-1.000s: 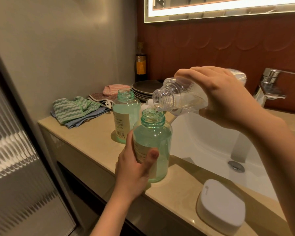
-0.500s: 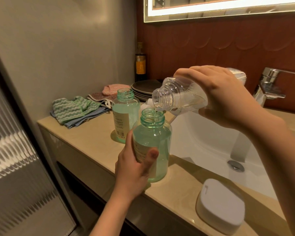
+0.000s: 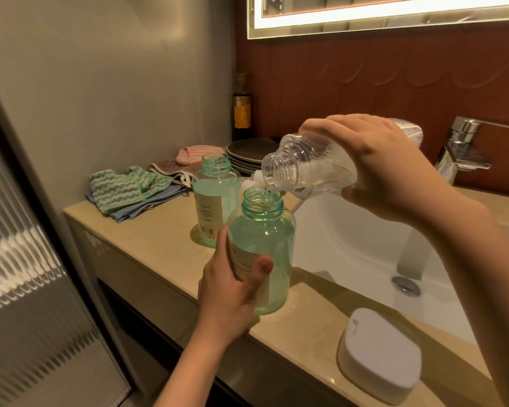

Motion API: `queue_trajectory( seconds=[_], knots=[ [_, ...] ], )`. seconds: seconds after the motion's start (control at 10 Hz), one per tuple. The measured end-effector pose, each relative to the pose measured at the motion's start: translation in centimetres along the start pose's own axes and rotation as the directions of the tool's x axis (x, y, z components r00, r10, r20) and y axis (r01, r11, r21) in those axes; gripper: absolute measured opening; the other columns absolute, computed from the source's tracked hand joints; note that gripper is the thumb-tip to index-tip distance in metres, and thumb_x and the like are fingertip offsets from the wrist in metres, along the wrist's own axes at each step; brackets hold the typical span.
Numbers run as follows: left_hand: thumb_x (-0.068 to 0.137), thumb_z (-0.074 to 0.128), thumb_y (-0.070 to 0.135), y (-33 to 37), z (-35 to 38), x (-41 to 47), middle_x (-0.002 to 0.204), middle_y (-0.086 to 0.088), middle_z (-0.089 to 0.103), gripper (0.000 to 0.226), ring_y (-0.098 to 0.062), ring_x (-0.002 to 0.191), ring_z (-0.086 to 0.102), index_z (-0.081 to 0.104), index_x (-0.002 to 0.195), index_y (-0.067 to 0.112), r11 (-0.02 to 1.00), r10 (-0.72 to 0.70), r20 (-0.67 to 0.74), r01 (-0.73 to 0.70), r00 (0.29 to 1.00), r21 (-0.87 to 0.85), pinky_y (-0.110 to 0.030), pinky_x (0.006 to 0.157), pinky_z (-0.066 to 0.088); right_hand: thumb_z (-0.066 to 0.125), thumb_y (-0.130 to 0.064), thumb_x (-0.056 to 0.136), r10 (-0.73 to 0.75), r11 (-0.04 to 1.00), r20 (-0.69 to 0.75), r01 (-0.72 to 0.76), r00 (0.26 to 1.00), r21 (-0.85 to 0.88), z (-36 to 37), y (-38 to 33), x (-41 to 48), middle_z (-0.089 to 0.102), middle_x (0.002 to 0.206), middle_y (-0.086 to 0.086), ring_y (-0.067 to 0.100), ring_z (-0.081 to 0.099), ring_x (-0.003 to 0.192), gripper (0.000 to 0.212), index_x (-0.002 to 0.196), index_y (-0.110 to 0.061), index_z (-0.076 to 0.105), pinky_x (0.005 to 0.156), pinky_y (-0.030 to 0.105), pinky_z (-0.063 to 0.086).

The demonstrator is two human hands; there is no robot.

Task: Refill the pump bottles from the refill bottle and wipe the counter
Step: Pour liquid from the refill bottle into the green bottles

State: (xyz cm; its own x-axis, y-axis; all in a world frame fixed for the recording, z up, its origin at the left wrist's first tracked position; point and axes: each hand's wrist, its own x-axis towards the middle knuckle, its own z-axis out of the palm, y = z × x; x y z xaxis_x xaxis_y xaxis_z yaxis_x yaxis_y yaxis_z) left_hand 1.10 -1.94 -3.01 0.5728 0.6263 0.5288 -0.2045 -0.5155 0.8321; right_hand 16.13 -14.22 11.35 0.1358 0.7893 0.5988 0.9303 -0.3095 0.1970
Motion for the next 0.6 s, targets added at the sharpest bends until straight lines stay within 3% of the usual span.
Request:
queue_trajectory(
  seconds=[0.6],
  knots=[
    [0.055, 0.037, 0.096, -0.12, 0.01, 0.11, 0.106, 0.037, 0.058, 0.08, 0.008, 0.1, 0.057, 0.042, 0.116, 0.046, 1.0, -0.01, 0.004, 0.01, 1.0, 0.002, -0.024, 0.083, 0.046, 0.078, 0.002, 0.064, -0.01, 1.0, -0.015, 0.009, 1.0, -0.02, 0.02, 0.0, 0.01, 0.058, 0.124, 0.009, 0.033, 0.052, 0.114, 0.084, 0.137, -0.02, 0.042, 0.097, 0.04, 0.036]
  ],
)
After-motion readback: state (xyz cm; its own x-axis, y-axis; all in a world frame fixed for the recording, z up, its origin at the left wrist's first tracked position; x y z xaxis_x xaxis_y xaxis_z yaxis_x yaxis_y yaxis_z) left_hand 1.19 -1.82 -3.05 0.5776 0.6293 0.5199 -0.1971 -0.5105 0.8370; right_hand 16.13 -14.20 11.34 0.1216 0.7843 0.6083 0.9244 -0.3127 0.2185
